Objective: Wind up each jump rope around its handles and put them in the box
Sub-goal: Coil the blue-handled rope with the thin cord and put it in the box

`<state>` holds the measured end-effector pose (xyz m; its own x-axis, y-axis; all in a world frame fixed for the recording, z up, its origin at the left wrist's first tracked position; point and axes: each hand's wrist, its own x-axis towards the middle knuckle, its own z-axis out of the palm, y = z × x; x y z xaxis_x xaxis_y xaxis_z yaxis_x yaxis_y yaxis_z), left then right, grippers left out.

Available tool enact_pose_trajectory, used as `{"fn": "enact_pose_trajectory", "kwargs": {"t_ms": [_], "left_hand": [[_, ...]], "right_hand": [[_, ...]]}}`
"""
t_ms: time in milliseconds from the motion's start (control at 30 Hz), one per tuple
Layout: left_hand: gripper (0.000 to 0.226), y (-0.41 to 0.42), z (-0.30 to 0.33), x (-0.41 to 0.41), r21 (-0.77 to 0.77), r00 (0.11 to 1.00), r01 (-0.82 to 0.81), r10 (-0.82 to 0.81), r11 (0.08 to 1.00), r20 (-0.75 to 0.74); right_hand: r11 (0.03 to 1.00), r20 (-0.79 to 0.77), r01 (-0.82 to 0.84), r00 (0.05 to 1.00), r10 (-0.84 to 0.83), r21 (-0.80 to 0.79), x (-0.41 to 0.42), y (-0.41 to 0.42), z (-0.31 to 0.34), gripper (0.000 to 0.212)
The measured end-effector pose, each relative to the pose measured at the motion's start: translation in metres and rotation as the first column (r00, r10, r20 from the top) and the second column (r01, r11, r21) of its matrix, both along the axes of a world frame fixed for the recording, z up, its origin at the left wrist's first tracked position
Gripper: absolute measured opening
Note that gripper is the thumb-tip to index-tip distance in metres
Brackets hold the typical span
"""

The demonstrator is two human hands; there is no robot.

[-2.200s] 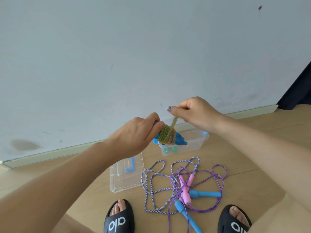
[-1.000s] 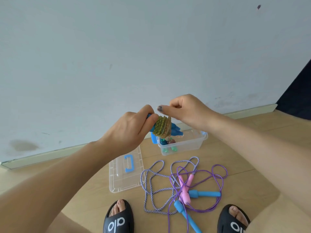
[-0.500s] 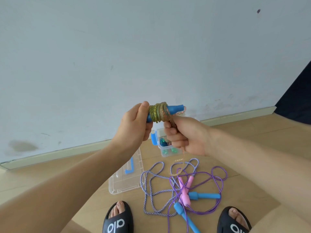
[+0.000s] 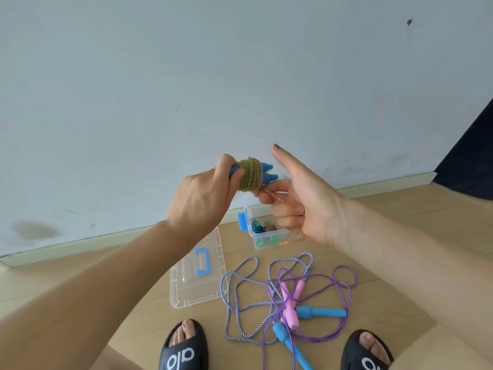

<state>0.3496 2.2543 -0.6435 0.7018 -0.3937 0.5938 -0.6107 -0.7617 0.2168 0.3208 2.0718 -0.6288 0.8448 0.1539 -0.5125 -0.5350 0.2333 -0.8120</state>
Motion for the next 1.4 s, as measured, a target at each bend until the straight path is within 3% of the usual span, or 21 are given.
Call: {"fn": "enact_pose_trajectory", "kwargs": {"t_ms": [100, 267, 367, 433, 500, 567, 633, 700, 733, 800, 933, 1033, 1133, 1233, 1300, 1400], "left_hand": [[0.032, 0.003, -0.002, 0.003, 0.251, 0.950, 0.114, -0.180, 0.961, 0.257], [0.019, 0.003, -0.012, 0.007, 0.361, 0.894, 0.178, -0.304, 0.916, 0.331], [0.024, 0.005, -0.014, -0.001, 0.267, 0.958, 0.183, -0.232, 0.946, 0.167], [0.034, 0.002, -0.013, -0.013, 0.112, 0.982, 0.145, -0.129, 0.983, -0.141], [0.049, -0.006, -0.011, -0.020, -0.091, 0.837, 0.057, -0.097, 0.994, -0.539], [0.060, -0.009, -0.007, -0.017, -0.323, 0.550, -0.050, -0.244, 0.945, -0.799], [0.059, -0.007, 0.000, -0.011, -0.425, 0.337, -0.049, -0.386, 0.904, -0.859], [0.030, -0.002, 0.004, -0.006, -0.409, 0.258, 0.096, -0.420, 0.907, -0.870], [0.014, 0.000, 0.004, -0.006, -0.395, 0.258, 0.147, -0.421, 0.907, -0.870], [0.005, 0.000, 0.005, -0.008, -0.381, 0.305, 0.160, -0.413, 0.910, -0.858], [0.020, -0.005, 0.003, -0.007, -0.239, 0.563, 0.136, -0.274, 0.961, -0.780], [0.030, -0.005, 0.000, -0.006, -0.188, 0.611, 0.100, -0.209, 0.977, -0.763], [0.033, -0.004, -0.001, -0.003, -0.189, 0.633, 0.028, -0.164, 0.982, -0.756], [0.030, 0.003, -0.002, 0.006, -0.194, 0.654, -0.093, -0.087, 0.977, -0.752], [0.031, 0.002, -0.006, 0.007, -0.142, 0.678, -0.106, -0.033, 0.984, -0.735], [0.036, -0.006, -0.014, 0.003, -0.063, 0.704, -0.133, 0.049, 0.989, -0.709]], "right_hand": [[0.995, 0.004, 0.072, 0.997, -0.072, -0.062, 0.002, 0.000, -0.004, 0.051], [0.990, 0.008, 0.080, 0.997, -0.079, -0.114, 0.005, -0.004, -0.007, 0.040], [0.978, 0.082, 0.080, 0.994, -0.065, -0.194, 0.007, -0.009, -0.008, 0.034], [0.948, 0.179, 0.084, 0.983, -0.029, -0.307, 0.009, -0.011, -0.010, 0.038], [0.879, 0.312, 0.095, 0.948, 0.064, -0.467, 0.012, -0.013, -0.013, 0.046], [0.796, 0.441, 0.112, 0.874, 0.205, -0.594, 0.011, -0.014, -0.015, 0.046], [0.771, 0.510, 0.082, 0.793, 0.333, -0.632, 0.005, -0.010, -0.018, 0.040], [0.754, 0.516, 0.014, 0.737, 0.436, -0.657, 0.001, -0.004, -0.021, 0.037], [0.749, 0.507, -0.023, 0.722, 0.471, -0.662, -0.001, -0.002, -0.022, 0.036], [0.764, 0.495, -0.073, 0.721, 0.485, -0.641, -0.002, -0.001, -0.022, 0.035], [0.799, 0.463, -0.073, 0.782, 0.418, -0.597, -0.004, 0.000, -0.020, 0.030], [0.813, 0.399, -0.078, 0.842, 0.364, -0.578, -0.004, 0.002, -0.021, 0.042], [0.829, 0.385, -0.078, 0.858, 0.339, -0.554, -0.005, -0.005, -0.022, 0.031], [0.739, 0.484, 0.022, 0.768, 0.419, -0.674, -0.014, -0.006, -0.023, 0.008], [0.634, 0.546, 0.124, 0.649, 0.530, -0.763, -0.021, -0.001, -0.024, 0.006], [0.449, 0.514, 0.254, 0.498, 0.699, -0.857, -0.024, 0.004, -0.024, 0.005]]}}
